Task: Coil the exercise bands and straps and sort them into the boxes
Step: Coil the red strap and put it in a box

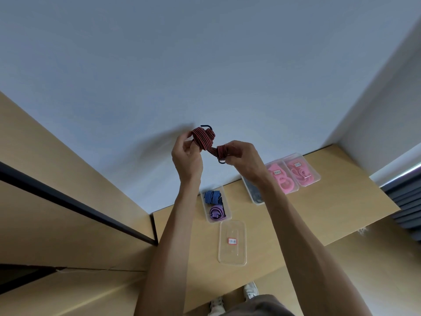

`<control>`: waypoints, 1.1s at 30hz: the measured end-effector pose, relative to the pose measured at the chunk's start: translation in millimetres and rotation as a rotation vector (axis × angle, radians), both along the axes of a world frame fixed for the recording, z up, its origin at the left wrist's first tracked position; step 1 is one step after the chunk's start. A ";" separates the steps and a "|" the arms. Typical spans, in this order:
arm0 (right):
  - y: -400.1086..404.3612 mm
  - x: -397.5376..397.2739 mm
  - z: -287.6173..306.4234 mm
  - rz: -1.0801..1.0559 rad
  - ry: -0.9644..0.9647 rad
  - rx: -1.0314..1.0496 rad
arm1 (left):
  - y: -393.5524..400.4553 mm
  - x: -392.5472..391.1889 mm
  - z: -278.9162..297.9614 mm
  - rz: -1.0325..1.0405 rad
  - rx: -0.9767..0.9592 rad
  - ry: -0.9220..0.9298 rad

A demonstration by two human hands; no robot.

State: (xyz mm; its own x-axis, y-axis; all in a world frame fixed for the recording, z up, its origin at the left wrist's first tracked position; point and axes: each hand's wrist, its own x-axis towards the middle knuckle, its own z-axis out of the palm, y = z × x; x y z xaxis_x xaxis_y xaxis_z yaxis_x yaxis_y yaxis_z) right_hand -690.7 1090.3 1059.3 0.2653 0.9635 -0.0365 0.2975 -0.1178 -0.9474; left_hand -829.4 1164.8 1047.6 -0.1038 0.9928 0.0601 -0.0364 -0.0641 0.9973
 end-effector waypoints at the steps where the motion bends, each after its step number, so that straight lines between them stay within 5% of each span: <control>1: -0.4 -1.2 1.6 0.016 -0.016 0.008 | -0.4 -0.9 -0.6 0.014 0.010 0.052; 7: 3.3 -8.1 7.3 -0.022 -0.113 0.051 | -13.1 -0.5 -8.3 -0.133 0.131 0.376; 11: -0.3 -3.8 2.2 -0.108 -0.284 0.119 | -10.0 -6.3 -13.7 -0.249 0.157 0.436; 18: -10.8 2.3 -1.1 -0.046 0.048 0.127 | 0.9 -13.2 -15.0 -0.471 0.031 0.162; 23: -0.7 -6.4 -4.8 -0.153 -0.002 0.221 | -7.4 -9.2 -17.3 -0.449 -0.046 -0.016; 33: 7.7 -29.7 -33.0 -0.296 -0.037 0.105 | -13.7 -11.8 -37.8 -0.342 -0.304 0.026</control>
